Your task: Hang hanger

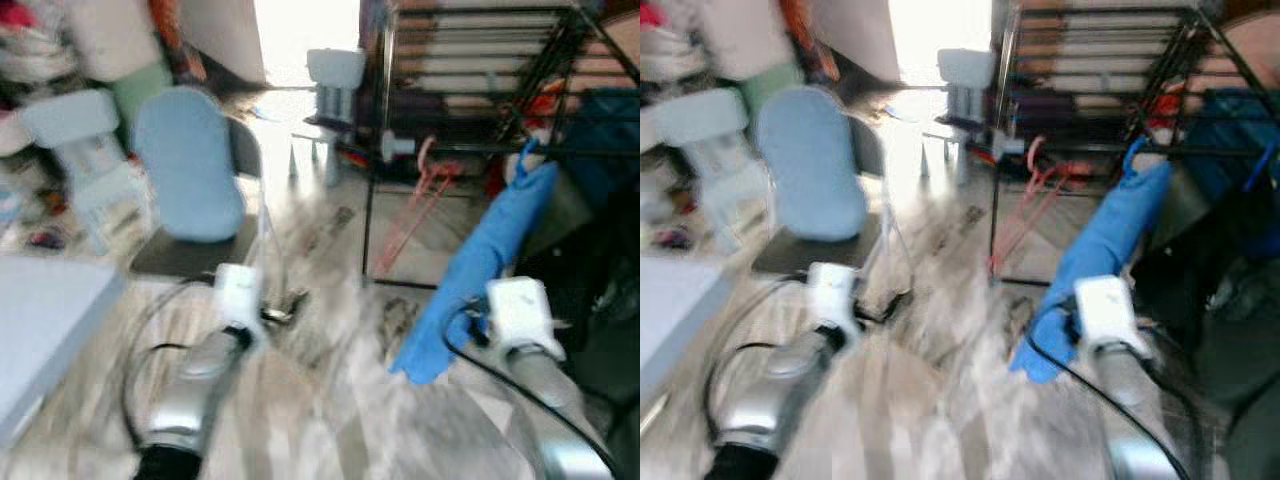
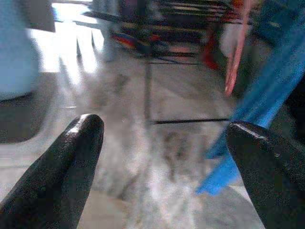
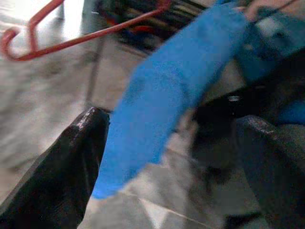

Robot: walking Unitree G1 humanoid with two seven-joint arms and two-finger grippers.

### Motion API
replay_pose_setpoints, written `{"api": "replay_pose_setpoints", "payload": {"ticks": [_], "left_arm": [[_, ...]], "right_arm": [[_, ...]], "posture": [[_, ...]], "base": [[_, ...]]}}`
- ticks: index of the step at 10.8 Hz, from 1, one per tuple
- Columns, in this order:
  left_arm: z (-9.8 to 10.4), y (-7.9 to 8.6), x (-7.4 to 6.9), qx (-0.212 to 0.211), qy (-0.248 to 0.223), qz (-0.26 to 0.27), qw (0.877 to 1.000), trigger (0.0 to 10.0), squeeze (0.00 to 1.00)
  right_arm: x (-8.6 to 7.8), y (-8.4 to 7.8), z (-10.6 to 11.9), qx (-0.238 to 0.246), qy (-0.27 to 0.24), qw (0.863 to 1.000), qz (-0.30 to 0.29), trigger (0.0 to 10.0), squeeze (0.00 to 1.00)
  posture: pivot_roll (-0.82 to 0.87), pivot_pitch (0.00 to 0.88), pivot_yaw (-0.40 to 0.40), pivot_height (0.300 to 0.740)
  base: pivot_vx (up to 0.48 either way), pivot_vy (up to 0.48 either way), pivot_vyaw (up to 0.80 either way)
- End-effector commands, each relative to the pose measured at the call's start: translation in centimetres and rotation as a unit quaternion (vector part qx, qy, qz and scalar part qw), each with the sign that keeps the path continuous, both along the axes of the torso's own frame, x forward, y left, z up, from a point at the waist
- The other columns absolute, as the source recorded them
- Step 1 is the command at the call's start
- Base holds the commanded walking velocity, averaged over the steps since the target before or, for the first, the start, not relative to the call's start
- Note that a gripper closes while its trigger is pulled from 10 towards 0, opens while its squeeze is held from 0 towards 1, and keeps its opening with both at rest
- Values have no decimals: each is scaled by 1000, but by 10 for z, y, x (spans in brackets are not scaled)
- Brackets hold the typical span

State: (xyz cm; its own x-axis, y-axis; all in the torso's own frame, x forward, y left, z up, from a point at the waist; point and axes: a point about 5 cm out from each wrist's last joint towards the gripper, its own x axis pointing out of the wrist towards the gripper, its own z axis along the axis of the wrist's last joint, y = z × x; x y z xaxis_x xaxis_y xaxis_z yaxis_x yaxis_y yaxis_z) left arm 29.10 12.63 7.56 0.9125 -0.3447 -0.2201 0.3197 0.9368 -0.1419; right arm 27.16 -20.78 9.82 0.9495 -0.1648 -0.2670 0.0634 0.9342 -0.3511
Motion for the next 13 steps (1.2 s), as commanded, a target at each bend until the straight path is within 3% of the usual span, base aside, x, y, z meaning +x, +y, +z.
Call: {"api": "replay_pose_setpoints", "payload": {"ticks": [1,3,4,6,7,9,11,13], "left_arm": [[-5,3,-2,14,5,9,1000,10000,0],[-9,40,-8,78,-18,96,992,10000,0],[-9,59,-15,117,-41,156,980,10000,0],[-11,82,-31,143,-49,197,969,10000,0],[-17,84,-36,136,-35,217,966,10000,0],[-32,68,-47,93,-16,207,974,10000,0],[-31,61,-45,91,-22,198,976,10000,0],[-26,54,-41,79,-28,172,982,10000,0]], "right_arm": [[2,3,-8,18,15,999,21,10000,0],[18,22,-17,48,31,995,84,10000,0],[24,30,-18,59,33,992,103,10000,0],[38,43,-18,54,37,986,156,10000,0],[38,42,-19,59,36,985,161,10000,0],[29,42,-26,54,26,987,149,10000,0],[17,43,-34,84,12,993,76,10000,0],[5,31,-35,59,-6,998,37,10000,0]], "posture": [[-194,0,36,740],[-128,0,-18,740],[-102,0,-37,740],[-57,0,-48,740],[-59,0,-35,740],[-67,0,-14,740],[-94,0,25,740],[-135,0,61,740]], "base": [[-360,0,0],[-156,0,0],[0,0,0],[0,0,0],[0,0,0],[0,0,0],[0,0,0],[0,0,0]]}}
